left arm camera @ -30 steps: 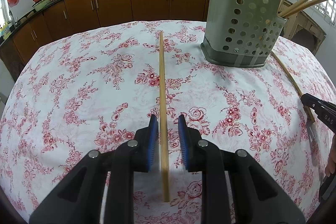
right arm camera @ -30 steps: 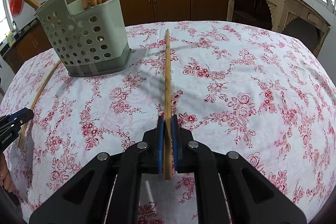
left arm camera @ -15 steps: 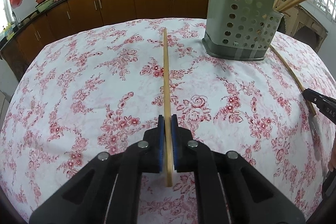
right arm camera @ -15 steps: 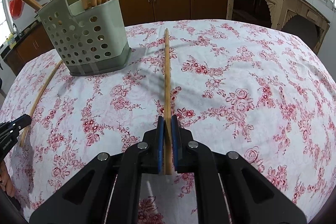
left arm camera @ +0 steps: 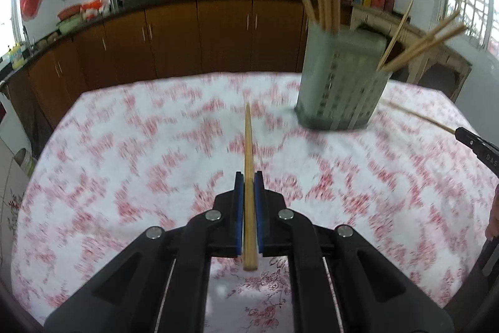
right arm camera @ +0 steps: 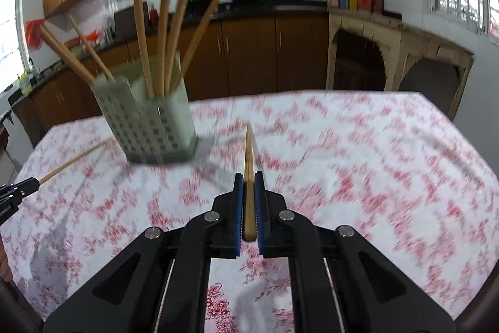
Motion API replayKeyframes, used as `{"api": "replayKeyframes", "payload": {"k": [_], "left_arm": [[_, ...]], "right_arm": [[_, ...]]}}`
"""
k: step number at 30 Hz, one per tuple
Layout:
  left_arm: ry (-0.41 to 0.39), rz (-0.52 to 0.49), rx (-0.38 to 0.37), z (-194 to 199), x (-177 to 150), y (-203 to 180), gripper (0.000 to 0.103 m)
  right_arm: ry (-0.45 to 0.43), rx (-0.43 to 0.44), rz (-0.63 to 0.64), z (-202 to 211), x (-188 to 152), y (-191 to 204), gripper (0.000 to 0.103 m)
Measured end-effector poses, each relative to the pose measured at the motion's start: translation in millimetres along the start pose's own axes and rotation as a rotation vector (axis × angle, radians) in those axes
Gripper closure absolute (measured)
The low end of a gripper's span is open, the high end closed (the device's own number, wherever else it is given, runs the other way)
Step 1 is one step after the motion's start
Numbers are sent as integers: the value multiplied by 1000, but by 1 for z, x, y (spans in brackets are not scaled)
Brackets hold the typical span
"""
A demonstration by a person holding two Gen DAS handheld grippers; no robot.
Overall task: Organize utensils
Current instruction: 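Lift both held chopsticks up over the green holder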
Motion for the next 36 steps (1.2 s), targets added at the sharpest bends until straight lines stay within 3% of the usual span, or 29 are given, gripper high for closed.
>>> {"api": "replayKeyframes", "payload": {"k": [12, 36], "left_arm": [[-226, 11, -35, 54, 74, -5, 95], [-243, 27, -45, 57, 86, -8, 95]], "right_arm": [[-193, 52, -7, 42, 66, 5, 95], [-219, 102, -47, 50, 82, 17, 95]]}}
Point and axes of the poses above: each gripper's, at about its wrist camera, not at the fingertips, and z roughly against the way its jaws point, y to its left, x to its top, the point moved 5 cm from there along -z, roughly the way its jaws point, and after that the axes turned 14 degrees about -y, right-handed, at the moved point
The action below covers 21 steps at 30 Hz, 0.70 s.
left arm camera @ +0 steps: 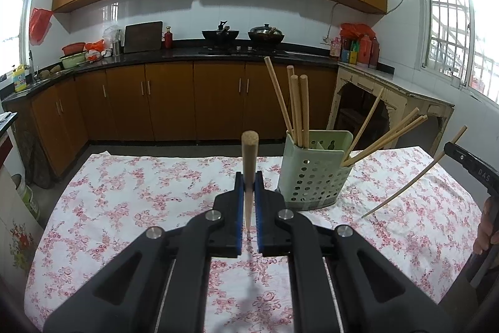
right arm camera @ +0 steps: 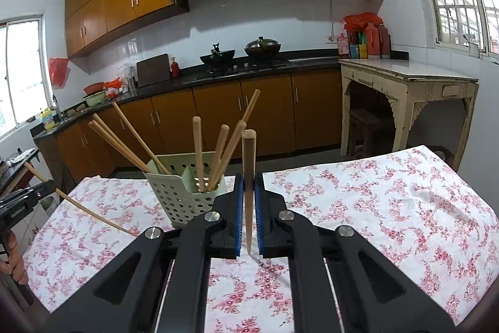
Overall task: Organize utensils
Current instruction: 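Lift both held chopsticks up over the green holder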
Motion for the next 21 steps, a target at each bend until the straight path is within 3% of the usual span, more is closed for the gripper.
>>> {"api": "replayKeyframes", "payload": {"k": [13, 17, 21], "left_arm": [[-100, 24, -164, 20, 82, -53, 95], [-143, 9, -190, 23, 103, -71, 95], [-187, -14, -169, 16, 121, -82, 95]], "right_arm": [[-112, 192, -95, 23, 80, 38, 95], [-159, 193, -94, 20, 100, 43, 95], [-222, 155, -54, 9, 113, 50, 95]]}}
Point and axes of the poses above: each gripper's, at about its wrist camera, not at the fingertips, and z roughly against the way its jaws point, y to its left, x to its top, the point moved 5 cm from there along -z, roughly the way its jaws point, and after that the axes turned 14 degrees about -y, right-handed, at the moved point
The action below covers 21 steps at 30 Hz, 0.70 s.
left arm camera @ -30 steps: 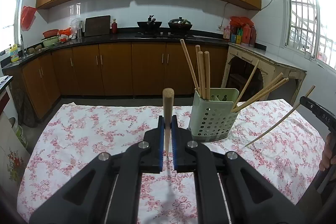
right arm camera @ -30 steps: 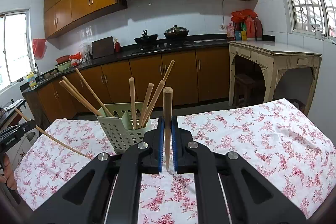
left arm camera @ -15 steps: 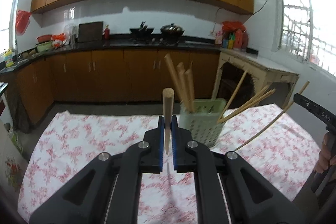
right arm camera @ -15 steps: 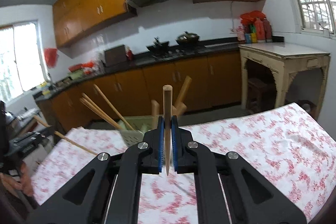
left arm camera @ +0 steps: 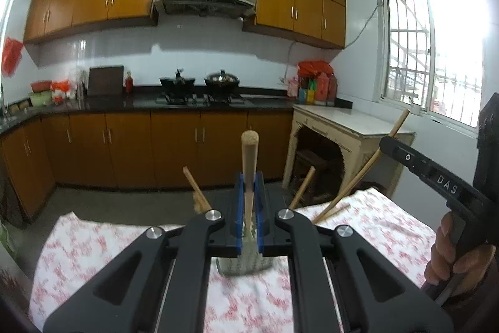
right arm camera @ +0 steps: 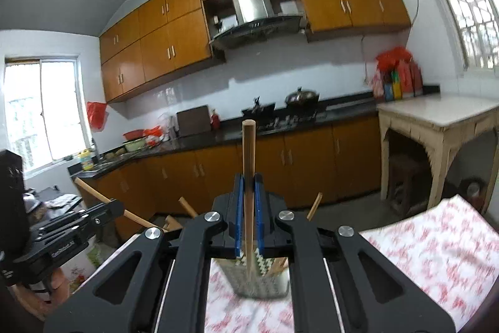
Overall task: Organize utensils
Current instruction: 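Lift both held chopsticks up over the green holder, then open both tools to drop the chopsticks into the holder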
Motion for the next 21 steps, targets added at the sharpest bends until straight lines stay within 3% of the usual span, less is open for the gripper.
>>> {"api": "replayKeyframes", "payload": {"k": [6, 21], "left_arm": [[15, -20, 29, -29, -1, -5, 95], [123, 20, 44, -64, -46, 19, 95]], "right_arm": [[-18, -32, 8, -31, -10, -4, 95], [106, -74, -4, -74, -63, -19, 95]]}}
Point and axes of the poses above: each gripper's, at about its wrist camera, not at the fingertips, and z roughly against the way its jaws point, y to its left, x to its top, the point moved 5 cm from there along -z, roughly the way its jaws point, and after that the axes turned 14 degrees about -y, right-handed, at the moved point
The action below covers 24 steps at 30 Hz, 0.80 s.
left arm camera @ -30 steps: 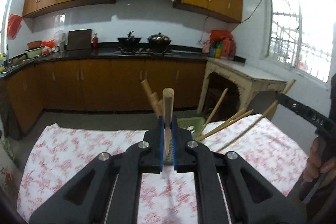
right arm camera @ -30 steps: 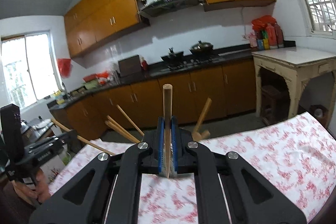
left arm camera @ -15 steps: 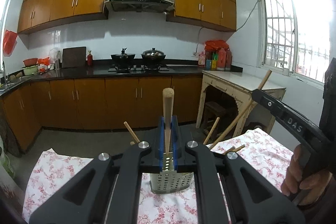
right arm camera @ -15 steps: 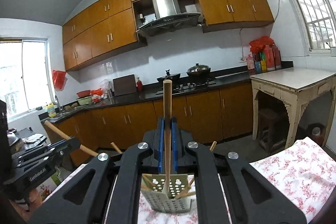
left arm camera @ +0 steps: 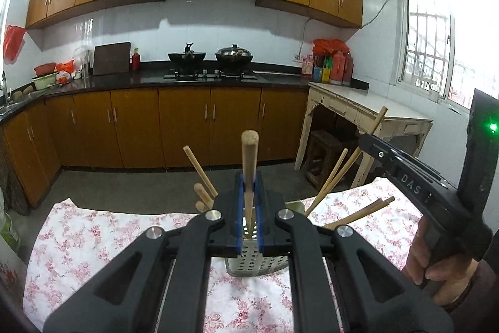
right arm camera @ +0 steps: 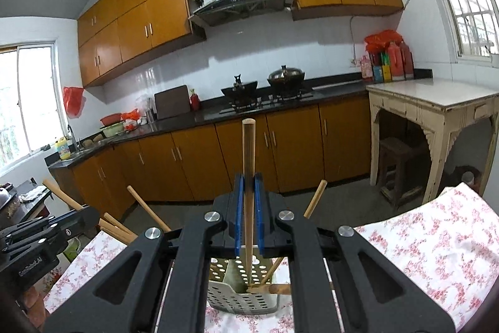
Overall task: Organize utensils
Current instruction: 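Open both tools to drop the chopsticks into the holder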
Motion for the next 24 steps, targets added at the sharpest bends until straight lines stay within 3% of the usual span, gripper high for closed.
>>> {"api": "replayKeyframes", "payload": {"k": [13, 15, 16, 17, 24], "left_arm": [[69, 12, -1, -16, -19, 8, 92], [62, 24, 1, -14, -16, 12, 79], [53, 30, 6, -12, -14, 14, 77], [45, 36, 8, -9, -12, 16, 76], [5, 56, 26, 18, -6, 25, 71]], "right_arm": [[85, -10, 27, -13, -18, 4, 94], [87, -17, 24, -9, -16, 2, 81], [76, -21, 18, -5, -14, 0, 67], [65, -24, 19, -2, -12, 0, 64], [12, -17, 24, 25, 7, 3, 64]]}}
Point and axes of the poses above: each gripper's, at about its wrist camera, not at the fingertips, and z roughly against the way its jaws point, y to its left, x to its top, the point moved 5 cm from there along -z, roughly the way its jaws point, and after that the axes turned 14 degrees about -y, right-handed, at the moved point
